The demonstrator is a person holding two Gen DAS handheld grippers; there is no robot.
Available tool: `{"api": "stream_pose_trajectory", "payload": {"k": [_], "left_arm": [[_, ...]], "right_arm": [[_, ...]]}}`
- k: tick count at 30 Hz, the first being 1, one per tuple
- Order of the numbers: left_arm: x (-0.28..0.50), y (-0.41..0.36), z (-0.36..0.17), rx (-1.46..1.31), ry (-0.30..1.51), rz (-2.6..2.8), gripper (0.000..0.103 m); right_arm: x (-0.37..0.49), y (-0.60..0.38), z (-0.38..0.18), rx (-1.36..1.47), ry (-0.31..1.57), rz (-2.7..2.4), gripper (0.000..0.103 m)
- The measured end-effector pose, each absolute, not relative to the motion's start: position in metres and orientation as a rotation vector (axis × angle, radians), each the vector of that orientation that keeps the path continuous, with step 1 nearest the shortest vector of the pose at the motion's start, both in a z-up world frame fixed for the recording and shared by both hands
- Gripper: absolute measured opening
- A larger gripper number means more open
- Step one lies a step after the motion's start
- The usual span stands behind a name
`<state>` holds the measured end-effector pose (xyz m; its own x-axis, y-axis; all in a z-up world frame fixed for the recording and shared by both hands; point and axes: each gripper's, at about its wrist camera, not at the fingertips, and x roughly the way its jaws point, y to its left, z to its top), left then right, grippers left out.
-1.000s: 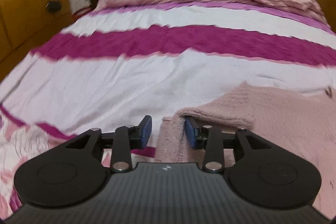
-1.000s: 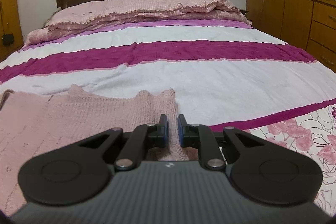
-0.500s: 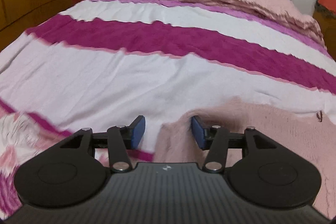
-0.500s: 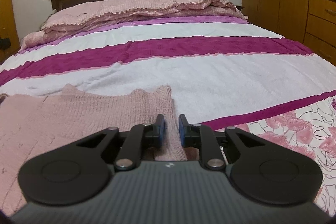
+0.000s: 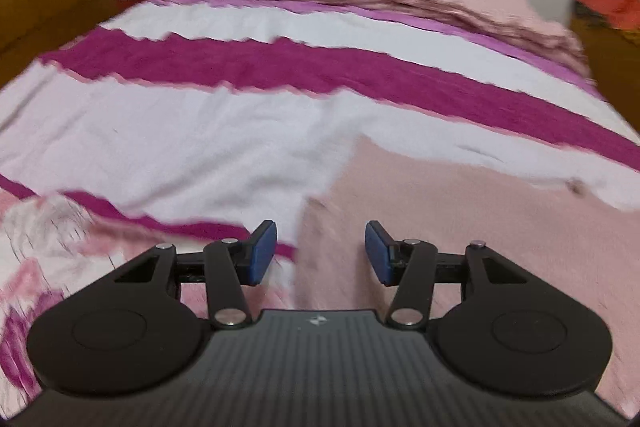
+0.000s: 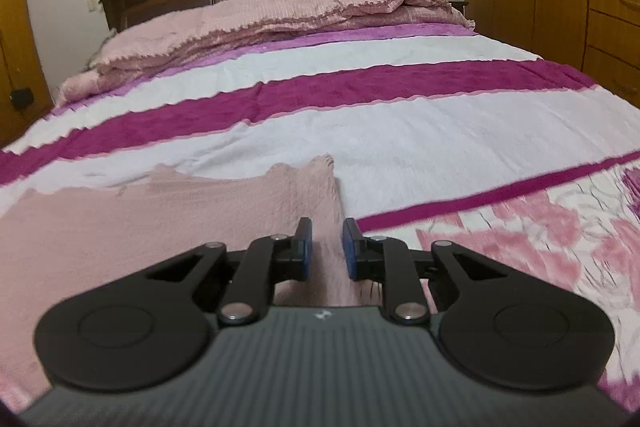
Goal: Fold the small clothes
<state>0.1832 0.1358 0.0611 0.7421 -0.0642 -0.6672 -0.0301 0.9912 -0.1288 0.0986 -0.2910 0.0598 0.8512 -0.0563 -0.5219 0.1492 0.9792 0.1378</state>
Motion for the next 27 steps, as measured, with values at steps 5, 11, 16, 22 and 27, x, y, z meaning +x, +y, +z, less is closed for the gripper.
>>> {"api": "stream_pose_trajectory", "payload": {"k": [5, 11, 16, 22, 27], "left_arm": [[0.165, 0.126, 0.052, -0.083, 0.82, -0.003, 0.057], [0.141, 0.122, 0.067, 0.037, 0.836, 0.077, 0.057], [0.107, 0.132, 0.085, 0.034, 0.826, 0.105, 0.057], [0.066, 0.138, 0.092, -0.071, 0.832, 0.115, 0.058], [0.046, 0.133, 0.094, -0.126, 0.82, 0.11, 0.058]], "right_arm": [[0.064, -0.283, 0.058, 0.18, 0.558, -0.093, 0.021], [0.054, -0.294, 0.062, 0.253, 0.557, -0.098, 0.022], [0.045, -0.3, 0.059, 0.338, 0.564, -0.115, 0.024], [0.023, -0.306, 0.051, 0.408, 0.554, -0.12, 0.062], [0.019, -0.315, 0.033, 0.525, 0.595, -0.092, 0.062]]}}
